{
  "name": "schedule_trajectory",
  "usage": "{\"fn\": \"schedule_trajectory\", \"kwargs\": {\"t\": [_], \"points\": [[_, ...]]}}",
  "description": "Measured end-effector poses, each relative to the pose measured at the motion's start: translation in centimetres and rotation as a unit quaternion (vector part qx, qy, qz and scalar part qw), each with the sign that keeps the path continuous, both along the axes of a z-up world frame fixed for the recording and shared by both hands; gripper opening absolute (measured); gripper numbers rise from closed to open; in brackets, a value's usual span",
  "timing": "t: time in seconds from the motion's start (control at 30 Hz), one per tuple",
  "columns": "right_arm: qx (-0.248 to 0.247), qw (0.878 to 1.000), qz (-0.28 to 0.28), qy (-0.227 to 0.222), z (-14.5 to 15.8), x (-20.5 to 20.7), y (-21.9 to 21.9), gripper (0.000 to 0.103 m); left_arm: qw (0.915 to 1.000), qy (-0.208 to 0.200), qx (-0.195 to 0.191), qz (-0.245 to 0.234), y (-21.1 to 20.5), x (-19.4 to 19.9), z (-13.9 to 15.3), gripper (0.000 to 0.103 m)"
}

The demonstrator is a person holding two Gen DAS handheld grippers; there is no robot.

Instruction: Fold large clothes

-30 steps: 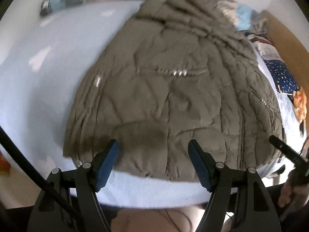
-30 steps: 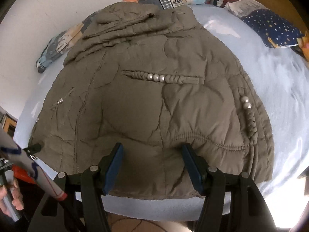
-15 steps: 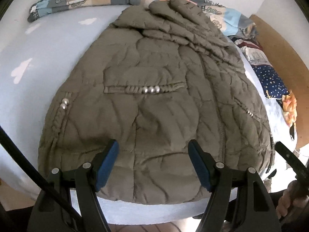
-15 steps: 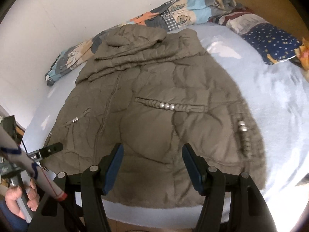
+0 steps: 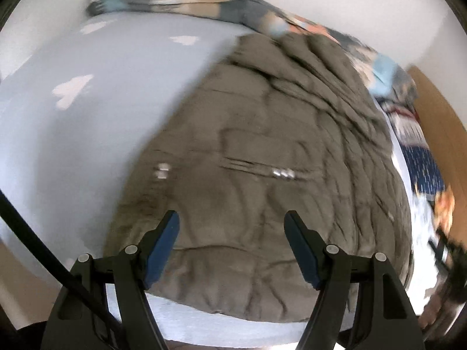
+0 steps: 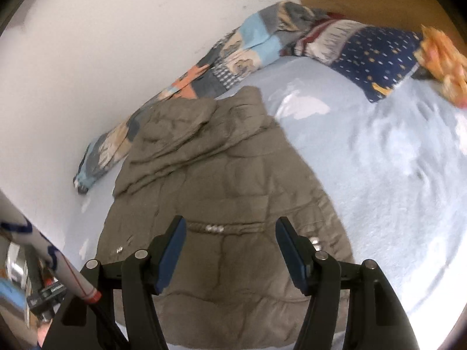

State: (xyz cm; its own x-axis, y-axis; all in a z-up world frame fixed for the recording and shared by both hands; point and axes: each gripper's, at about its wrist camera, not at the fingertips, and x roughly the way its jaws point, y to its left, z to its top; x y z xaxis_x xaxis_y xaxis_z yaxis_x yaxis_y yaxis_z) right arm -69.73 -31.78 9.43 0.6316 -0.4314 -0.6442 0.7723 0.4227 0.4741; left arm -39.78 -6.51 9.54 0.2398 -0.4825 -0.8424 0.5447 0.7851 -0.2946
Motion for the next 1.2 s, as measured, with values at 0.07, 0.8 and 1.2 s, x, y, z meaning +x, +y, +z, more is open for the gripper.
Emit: {"fn": "schedule_trajectory", "kwargs": {"t": [0.07, 0.8, 1.2], "points": [[0.034, 0.999, 0.002, -0.019, -0.8, 0.0, 0.0, 0.068, 0.9997, 0.01, -0.013, 0.017, 0.4, 0.5, 0.3, 0.073], [-0.04, 0.996, 0.069, -0.04, 3.2, 2.1, 4.4, 0.068, 0.9989, -0.034, -0.031, 0.008, 4.8, 1.5, 6.1, 0.073], [0.0, 0.999, -0.034, 0.0, -1.3, -5.6, 0.4, 0.072, 0.9963, 0.05, -0.046, 0.052, 6.5, 7.5, -0.4, 0.073]]}}
